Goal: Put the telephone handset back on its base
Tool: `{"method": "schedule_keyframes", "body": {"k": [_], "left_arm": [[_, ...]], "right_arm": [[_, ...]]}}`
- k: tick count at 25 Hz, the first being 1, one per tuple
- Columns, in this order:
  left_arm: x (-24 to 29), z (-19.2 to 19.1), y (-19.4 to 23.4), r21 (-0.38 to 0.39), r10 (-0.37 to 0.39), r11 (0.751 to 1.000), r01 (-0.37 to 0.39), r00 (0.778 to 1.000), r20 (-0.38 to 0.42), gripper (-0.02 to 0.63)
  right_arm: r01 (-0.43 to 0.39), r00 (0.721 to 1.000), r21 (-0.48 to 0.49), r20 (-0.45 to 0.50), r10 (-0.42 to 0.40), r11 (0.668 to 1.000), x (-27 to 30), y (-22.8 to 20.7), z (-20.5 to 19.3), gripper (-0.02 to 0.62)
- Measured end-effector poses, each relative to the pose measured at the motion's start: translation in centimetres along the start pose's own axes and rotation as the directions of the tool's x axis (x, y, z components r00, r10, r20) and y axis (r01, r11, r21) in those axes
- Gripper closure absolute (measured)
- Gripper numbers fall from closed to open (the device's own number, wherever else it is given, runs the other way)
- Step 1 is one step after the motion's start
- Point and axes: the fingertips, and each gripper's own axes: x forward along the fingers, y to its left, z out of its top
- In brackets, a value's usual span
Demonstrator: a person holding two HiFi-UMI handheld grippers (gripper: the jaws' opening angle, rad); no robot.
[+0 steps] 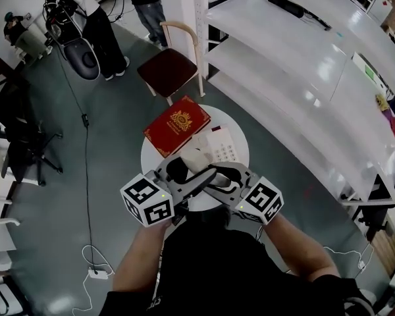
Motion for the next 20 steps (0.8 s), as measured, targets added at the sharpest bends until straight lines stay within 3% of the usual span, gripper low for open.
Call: {"method": "schedule_keyframes", "body": {"k": [10,16,20], "left_arm": [[-3.3,3.3,3.8,0.027,-0.005,1.0,0.003,0.998,0.068,0.336],[-5.4,3.3,5.8,0.061,0.015,0.998,-0.017,0.999,0.038,0.336],[-5.8,2.6,7.1,0.029,0.029,0.999,-0.03,0.999,0.04,0.336]], "right_arm": [[0.112,0.992,0.012,-0.064,-0.111,0.994,3.3,-1.7,-0.6,0.357],[0.171,0.98,0.028,-0.109,-0.167,0.985,4.2,-2.0,-1.5,0.357],[0.17,0.977,0.045,-0.139,-0.163,0.984,3.7,-1.7,-2.7,0.364]]}}
